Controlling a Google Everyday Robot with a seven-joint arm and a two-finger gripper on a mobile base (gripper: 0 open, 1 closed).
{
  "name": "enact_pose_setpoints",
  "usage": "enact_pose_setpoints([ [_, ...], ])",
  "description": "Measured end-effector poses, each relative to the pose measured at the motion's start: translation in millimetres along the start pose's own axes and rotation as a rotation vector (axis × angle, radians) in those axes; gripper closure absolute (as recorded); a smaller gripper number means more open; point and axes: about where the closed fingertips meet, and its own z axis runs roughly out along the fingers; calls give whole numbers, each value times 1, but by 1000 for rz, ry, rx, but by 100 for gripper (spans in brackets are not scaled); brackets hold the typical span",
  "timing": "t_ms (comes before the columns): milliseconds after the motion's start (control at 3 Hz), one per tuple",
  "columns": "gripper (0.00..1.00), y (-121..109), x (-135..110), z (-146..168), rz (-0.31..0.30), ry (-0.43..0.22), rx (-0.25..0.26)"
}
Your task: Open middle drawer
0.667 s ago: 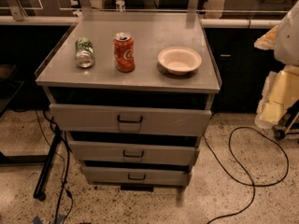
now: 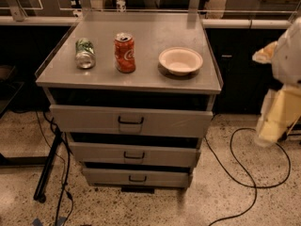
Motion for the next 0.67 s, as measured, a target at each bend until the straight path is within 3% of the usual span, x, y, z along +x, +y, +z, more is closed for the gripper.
enact_pose_setpoints([
  [333, 0, 34, -1, 34, -16, 22, 9],
  [667, 0, 76, 5, 102, -5, 65, -80],
])
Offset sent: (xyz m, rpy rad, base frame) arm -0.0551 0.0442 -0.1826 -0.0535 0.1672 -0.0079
